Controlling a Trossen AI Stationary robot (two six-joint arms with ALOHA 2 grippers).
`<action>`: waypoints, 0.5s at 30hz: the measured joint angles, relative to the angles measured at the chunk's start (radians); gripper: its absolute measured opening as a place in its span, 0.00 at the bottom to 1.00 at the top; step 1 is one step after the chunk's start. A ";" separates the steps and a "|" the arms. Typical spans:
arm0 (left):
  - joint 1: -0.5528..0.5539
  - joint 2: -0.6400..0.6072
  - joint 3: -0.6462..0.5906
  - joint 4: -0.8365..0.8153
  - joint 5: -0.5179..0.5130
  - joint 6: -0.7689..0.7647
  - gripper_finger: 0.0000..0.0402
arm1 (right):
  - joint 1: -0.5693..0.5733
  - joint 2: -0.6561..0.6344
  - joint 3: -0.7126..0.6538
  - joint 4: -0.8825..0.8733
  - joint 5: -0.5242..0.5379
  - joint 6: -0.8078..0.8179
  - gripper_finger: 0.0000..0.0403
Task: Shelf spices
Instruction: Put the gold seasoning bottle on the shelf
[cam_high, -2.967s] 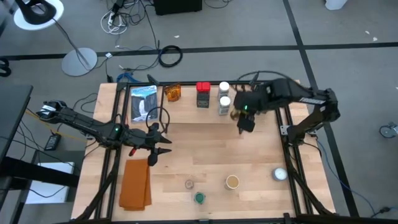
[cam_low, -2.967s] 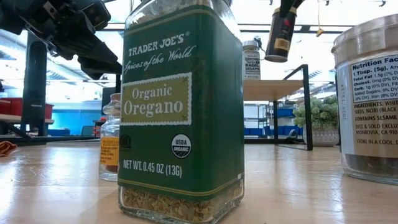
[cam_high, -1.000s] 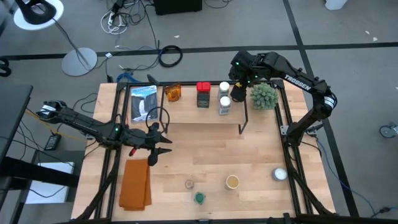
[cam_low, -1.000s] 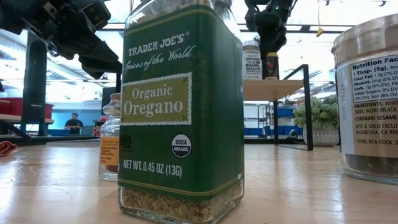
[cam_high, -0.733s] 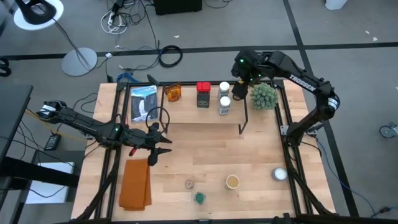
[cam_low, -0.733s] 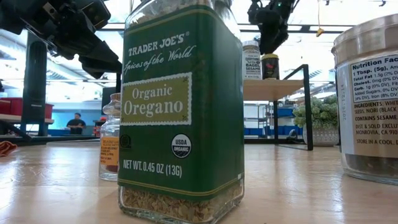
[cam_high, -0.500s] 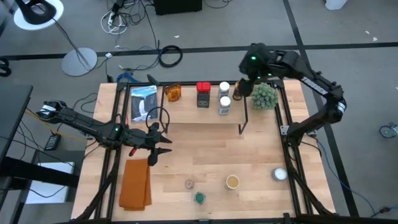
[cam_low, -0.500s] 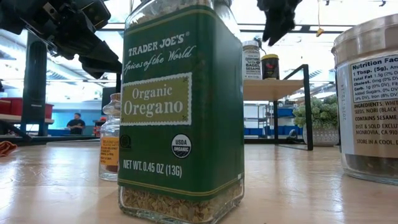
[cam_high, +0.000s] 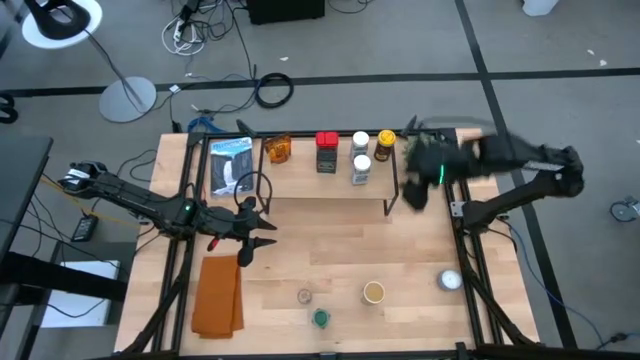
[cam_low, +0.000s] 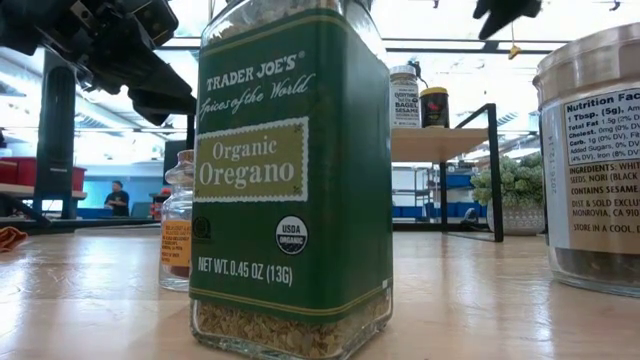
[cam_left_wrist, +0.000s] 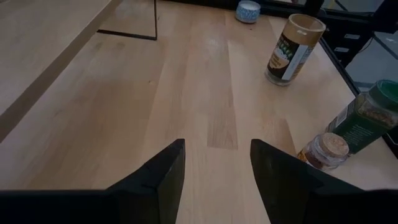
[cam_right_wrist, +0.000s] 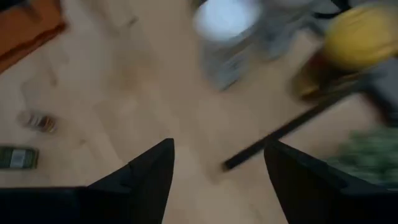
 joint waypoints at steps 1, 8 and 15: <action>0.000 0.000 0.000 -0.001 0.000 0.000 0.46 | 0.070 -0.007 -0.062 0.052 0.029 0.059 0.60; 0.000 0.000 0.000 -0.002 0.000 0.001 0.46 | 0.459 0.025 -0.379 0.366 0.278 0.381 0.58; 0.000 0.000 0.000 -0.002 0.000 0.006 0.46 | 0.650 0.121 -0.545 0.483 0.256 0.545 0.55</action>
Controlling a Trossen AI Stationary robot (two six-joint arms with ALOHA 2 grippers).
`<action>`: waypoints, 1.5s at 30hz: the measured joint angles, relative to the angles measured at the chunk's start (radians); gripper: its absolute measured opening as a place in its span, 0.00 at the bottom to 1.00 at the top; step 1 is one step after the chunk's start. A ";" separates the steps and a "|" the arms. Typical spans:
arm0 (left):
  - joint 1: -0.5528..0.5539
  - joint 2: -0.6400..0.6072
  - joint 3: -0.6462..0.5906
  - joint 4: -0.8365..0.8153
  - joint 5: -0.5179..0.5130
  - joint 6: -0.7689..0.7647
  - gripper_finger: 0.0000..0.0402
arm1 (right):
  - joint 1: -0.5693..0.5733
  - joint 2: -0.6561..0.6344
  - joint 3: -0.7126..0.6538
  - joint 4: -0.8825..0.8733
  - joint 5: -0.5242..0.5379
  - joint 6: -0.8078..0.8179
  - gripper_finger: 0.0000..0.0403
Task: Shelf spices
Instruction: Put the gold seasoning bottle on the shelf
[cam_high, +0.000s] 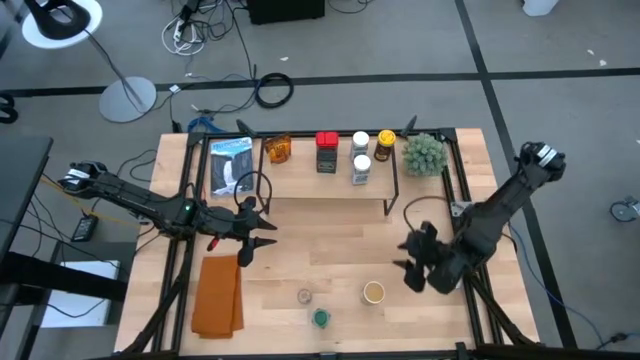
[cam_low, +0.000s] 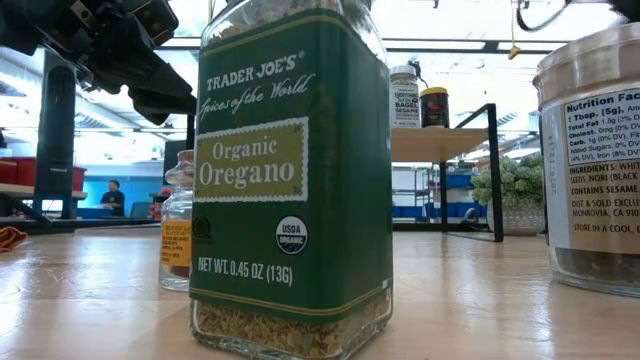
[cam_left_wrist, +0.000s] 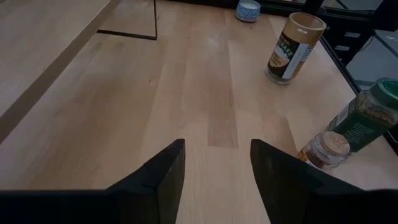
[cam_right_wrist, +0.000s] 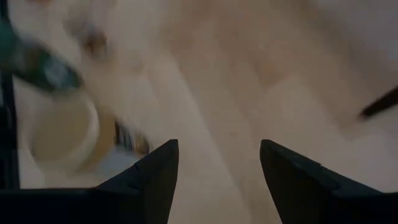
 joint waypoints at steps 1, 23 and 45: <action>0.000 0.000 0.000 0.000 0.000 0.000 0.46 | 0.011 0.014 -0.019 0.026 -0.003 0.023 0.55; 0.000 0.000 0.000 0.001 0.001 -0.008 0.46 | -0.043 0.452 -0.116 0.862 -0.307 -0.154 0.27; 0.000 0.000 0.000 -0.002 0.001 -0.053 0.46 | -0.289 0.428 -0.115 1.001 -0.404 -0.206 0.01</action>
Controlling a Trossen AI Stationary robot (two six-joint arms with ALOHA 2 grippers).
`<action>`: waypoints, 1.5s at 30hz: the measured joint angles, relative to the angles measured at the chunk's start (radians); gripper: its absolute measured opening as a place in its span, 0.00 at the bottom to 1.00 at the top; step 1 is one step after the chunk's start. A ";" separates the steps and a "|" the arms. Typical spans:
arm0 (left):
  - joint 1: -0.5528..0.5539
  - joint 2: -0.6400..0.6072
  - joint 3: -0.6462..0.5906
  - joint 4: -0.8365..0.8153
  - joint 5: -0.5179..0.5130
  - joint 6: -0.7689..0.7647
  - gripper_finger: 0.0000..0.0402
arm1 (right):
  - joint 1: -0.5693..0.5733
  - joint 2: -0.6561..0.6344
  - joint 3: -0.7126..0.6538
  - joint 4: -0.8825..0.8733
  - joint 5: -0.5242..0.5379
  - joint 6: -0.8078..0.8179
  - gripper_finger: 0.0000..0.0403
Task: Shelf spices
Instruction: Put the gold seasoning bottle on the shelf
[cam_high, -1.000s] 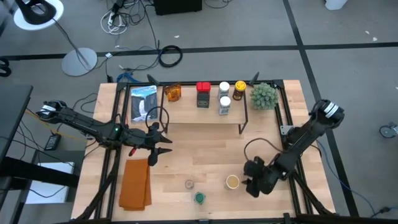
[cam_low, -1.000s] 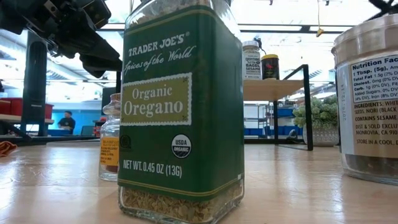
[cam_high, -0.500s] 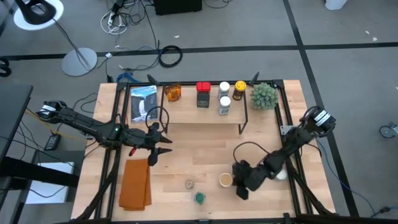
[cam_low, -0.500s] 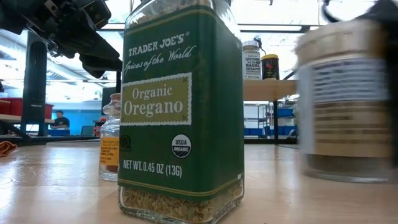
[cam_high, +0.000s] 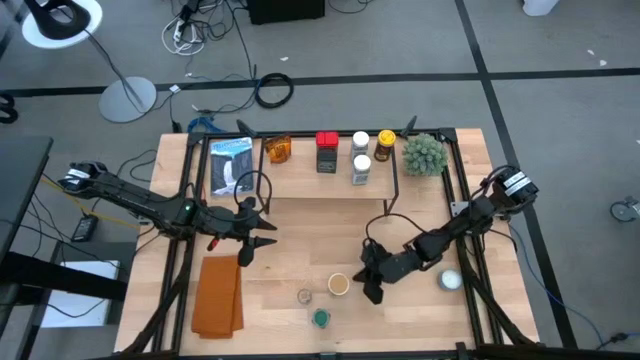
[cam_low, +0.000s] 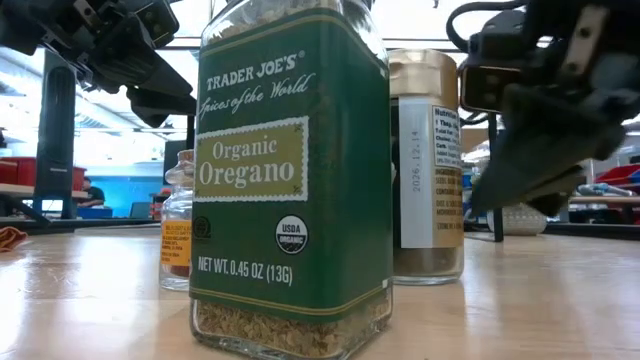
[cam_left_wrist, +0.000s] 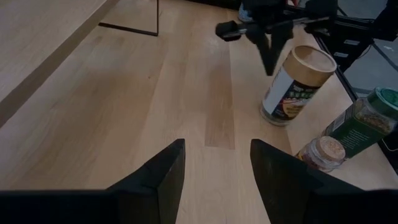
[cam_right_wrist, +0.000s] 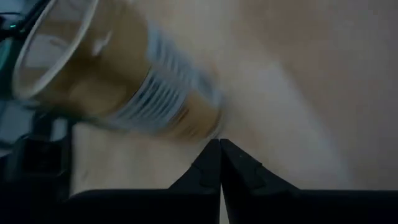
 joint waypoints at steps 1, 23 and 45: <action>0.000 0.000 0.000 0.001 0.000 0.000 0.46 | 0.008 0.000 0.000 0.008 -0.027 0.005 0.00; 0.000 0.000 0.000 0.102 0.000 0.000 0.46 | 0.029 0.068 0.079 0.124 -0.080 -0.017 0.00; 0.000 0.000 0.000 0.213 -0.005 0.000 0.46 | -0.141 0.164 0.162 0.134 -0.059 -0.271 0.00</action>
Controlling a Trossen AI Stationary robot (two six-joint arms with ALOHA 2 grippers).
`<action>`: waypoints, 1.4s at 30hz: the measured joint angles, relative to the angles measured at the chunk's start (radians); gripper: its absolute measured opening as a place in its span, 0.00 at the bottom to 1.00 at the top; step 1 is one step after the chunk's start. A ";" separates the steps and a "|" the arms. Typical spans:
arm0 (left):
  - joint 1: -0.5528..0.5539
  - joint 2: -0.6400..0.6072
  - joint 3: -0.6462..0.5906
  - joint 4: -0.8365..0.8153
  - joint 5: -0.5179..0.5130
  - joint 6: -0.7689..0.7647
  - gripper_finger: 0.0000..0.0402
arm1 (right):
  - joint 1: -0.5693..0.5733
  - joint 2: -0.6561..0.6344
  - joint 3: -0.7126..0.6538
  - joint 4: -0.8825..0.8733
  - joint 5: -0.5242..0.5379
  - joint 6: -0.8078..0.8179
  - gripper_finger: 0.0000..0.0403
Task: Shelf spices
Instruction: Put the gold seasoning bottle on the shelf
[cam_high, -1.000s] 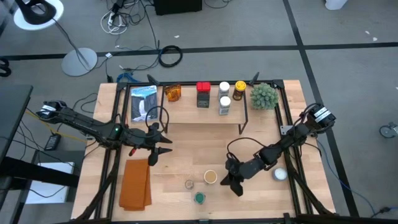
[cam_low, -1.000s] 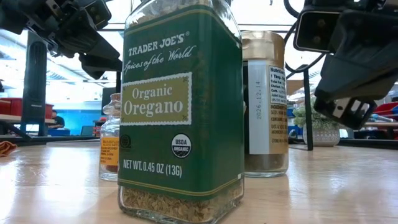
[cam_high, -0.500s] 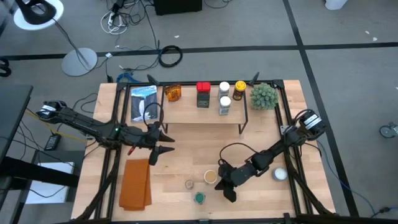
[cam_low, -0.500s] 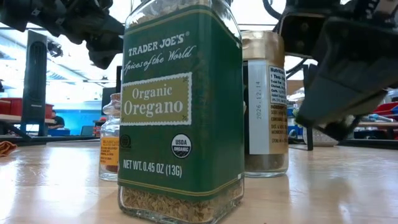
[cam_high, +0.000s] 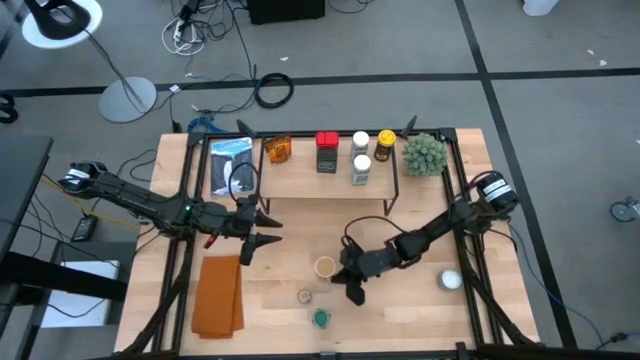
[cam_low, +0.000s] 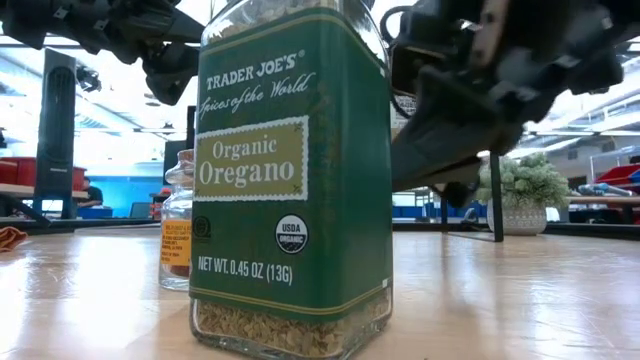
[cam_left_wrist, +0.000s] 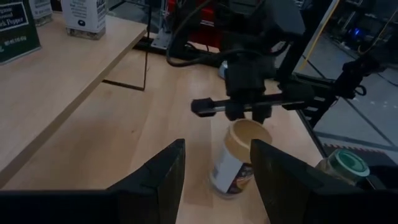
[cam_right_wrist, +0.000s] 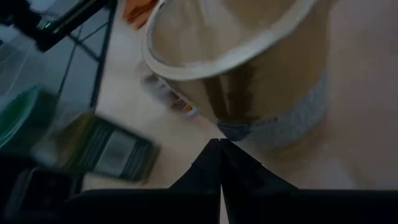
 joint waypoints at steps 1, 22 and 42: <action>0.000 0.000 0.000 0.000 -0.005 0.000 0.46 | -0.007 0.000 0.000 0.010 0.007 -0.005 0.00; 0.000 0.000 0.000 0.003 -0.022 -0.181 0.46 | 0.031 -0.050 0.000 -0.029 0.222 -0.075 0.00; -0.081 0.178 0.042 0.258 -0.116 -0.299 0.46 | 0.092 -0.143 0.000 -0.388 0.193 -0.092 0.00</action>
